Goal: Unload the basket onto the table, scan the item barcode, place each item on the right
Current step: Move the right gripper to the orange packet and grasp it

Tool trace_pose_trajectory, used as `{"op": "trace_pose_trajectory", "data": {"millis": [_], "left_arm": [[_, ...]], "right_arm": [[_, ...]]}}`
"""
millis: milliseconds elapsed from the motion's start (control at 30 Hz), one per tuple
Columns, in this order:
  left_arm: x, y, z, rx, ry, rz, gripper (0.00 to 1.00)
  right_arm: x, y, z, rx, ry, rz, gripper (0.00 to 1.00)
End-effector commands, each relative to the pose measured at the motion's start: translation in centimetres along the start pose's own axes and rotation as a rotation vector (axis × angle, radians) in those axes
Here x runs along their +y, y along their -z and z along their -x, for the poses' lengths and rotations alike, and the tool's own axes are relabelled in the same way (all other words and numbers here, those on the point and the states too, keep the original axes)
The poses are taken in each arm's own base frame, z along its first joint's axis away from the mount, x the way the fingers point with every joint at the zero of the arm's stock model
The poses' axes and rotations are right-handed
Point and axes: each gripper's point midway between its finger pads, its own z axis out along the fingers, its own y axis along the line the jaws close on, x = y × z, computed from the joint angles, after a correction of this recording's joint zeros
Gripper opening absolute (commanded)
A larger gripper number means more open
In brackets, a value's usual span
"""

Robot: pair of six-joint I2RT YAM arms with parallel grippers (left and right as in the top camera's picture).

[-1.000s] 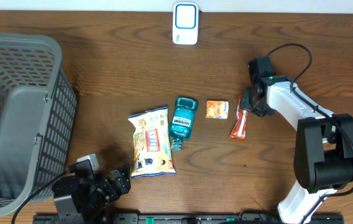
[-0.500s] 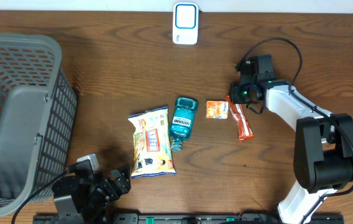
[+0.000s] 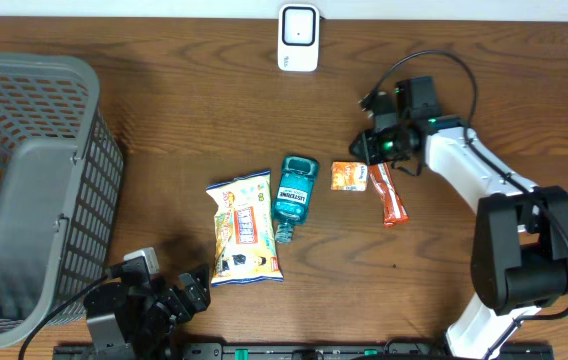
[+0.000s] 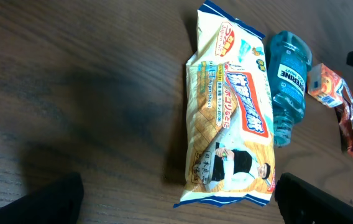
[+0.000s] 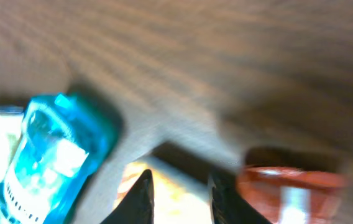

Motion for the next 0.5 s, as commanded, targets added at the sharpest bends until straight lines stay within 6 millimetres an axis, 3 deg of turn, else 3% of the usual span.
{"op": "trace_pose_trajectory", "data": {"millis": [0, 67, 300, 367, 467], "left_arm": [[0.3, -0.1, -1.0, 0.039, 0.002, 0.005, 0.99], [0.3, -0.1, -1.0, 0.039, 0.002, 0.005, 0.98], [0.3, -0.1, -1.0, 0.039, 0.002, 0.005, 0.98], [0.3, -0.1, -1.0, 0.039, 0.002, 0.005, 0.98], [0.3, -0.1, -1.0, 0.039, 0.002, 0.005, 0.99]], "right_arm": [[2.4, 0.2, 0.4, 0.0, 0.117, 0.004, 0.31], [2.1, 0.0, 0.3, 0.006, 0.136, -0.059, 0.4], [0.8, 0.2, 0.3, 0.014, 0.246, -0.103, 0.44], [0.7, 0.5, 0.2, 0.016, 0.299, -0.068, 0.49], [1.7, 0.5, 0.1, -0.003, 0.327, 0.056, 0.49]]}}
